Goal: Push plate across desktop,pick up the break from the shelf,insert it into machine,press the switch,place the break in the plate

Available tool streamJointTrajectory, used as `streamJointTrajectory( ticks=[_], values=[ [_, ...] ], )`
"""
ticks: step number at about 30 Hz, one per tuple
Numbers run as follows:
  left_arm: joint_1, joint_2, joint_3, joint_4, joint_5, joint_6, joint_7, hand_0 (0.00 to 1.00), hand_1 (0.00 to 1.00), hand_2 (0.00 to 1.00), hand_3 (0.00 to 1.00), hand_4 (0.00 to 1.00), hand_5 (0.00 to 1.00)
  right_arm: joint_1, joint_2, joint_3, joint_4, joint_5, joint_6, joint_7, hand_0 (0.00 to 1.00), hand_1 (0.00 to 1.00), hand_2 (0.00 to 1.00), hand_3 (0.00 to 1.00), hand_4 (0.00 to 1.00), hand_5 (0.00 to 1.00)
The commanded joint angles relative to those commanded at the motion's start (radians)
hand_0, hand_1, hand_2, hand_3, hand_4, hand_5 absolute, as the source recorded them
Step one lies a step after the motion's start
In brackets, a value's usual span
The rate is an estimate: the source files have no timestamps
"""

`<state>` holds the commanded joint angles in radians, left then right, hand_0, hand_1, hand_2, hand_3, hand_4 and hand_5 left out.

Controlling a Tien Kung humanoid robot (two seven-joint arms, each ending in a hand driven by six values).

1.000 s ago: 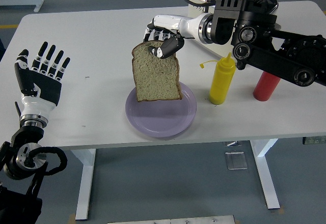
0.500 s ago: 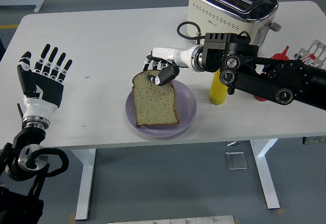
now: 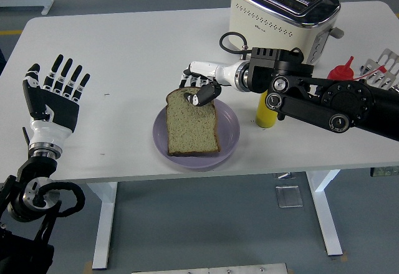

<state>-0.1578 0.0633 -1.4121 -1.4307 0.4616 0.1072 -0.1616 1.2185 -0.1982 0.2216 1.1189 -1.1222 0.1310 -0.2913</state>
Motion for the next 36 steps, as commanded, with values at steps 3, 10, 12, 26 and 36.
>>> streamJointTrajectory(
  ticks=[3,10,12,26,36],
  values=[
    [0.0,0.0,-0.001,-0.001,0.0,0.0,0.0,0.862,0.869,0.879,0.777,0.555,0.998,0.0,0.002,-0.004,-0.01,-0.005,-0.005,0.006,0.332,0.441,0.497,0.509,0.325,0.071],
    [-0.004,0.0,-0.003,-0.002,0.0,0.001,-0.001,0.861,0.868,0.879,0.777,0.555,0.998,-0.001,0.006,-0.018,-0.032,-0.011,0.002,0.016,0.417,0.506,0.541,0.553,0.452,0.136],
    [-0.005,0.001,-0.004,-0.002,0.0,0.001,-0.001,0.861,0.868,0.879,0.777,0.555,0.998,-0.001,0.006,-0.021,-0.035,-0.01,0.006,0.016,0.417,0.506,0.541,0.553,0.452,0.136],
    [-0.01,0.0,-0.007,-0.003,0.0,0.003,-0.005,0.857,0.867,0.879,0.781,0.549,0.998,0.001,0.016,-0.045,-0.067,-0.036,0.006,0.037,0.683,0.724,0.774,0.851,0.577,0.214],
    [-0.013,0.0,-0.007,-0.002,-0.001,0.003,-0.006,0.853,0.866,0.877,0.78,0.545,0.998,0.005,0.02,-0.026,-0.066,-0.049,-0.007,0.054,0.735,0.773,0.933,0.913,0.611,0.235]
  ],
)
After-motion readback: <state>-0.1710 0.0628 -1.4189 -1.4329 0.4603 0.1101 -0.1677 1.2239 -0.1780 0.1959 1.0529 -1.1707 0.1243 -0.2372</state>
